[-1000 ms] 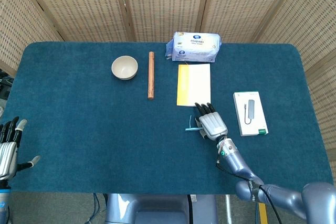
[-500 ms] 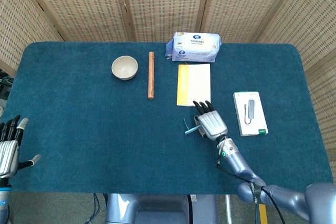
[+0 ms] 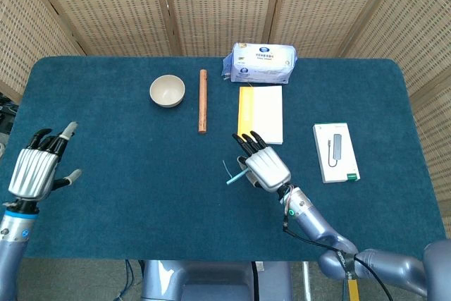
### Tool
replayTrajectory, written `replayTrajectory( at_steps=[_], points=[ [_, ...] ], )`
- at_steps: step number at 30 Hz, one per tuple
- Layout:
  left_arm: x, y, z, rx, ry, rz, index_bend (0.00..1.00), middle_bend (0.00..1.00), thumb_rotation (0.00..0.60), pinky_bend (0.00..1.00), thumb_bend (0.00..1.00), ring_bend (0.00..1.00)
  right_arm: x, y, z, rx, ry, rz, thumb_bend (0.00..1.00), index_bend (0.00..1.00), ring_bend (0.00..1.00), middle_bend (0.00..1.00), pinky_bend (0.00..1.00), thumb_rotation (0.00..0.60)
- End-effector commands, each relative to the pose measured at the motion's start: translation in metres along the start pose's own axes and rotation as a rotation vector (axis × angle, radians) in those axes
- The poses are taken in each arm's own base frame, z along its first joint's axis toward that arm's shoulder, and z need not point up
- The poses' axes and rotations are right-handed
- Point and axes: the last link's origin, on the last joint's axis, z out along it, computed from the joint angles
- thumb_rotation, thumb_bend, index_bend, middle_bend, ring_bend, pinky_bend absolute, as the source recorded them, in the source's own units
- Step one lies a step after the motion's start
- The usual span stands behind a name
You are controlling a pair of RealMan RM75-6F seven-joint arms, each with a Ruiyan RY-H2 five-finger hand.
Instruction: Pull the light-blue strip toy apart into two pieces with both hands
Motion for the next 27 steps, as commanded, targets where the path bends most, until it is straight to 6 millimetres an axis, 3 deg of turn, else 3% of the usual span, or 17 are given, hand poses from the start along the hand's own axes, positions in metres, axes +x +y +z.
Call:
replayTrajectory(
  at_steps=[1,10,19,24,27],
  points=[
    [-0.003,0.026,0.043,-0.201,0.031,-0.065,0.16,0.66,0.6,0.57,0.0,0.72,0.006,-0.011,0.01,0.017,0.002,-0.001,0.52,0.61,0.0,0.0,0.0,0.6],
    [-0.025,0.08,0.101,-0.418,0.024,-0.009,0.28,0.9,0.6,0.93,0.0,0.97,0.012,-0.035,0.033,0.021,-0.008,-0.001,0.52,0.61,0.0,0.0,0.0,0.6],
    [-0.055,0.14,0.125,-0.421,-0.136,-0.175,0.34,0.94,0.6,0.96,0.0,1.0,0.011,-0.04,0.042,-0.009,-0.033,0.029,0.52,0.61,0.0,0.0,0.0,0.6],
    [-0.061,0.155,0.126,-0.437,-0.158,-0.19,0.35,0.94,0.6,0.96,0.0,1.0,0.015,-0.039,0.044,-0.016,-0.026,0.029,0.52,0.61,0.0,0.0,0.0,0.6],
    [-0.062,0.163,0.127,-0.446,-0.158,-0.183,0.38,0.94,0.6,0.96,0.07,1.0,0.019,-0.039,0.044,-0.017,-0.025,0.033,0.52,0.61,0.0,0.0,0.0,0.6]
  ],
)
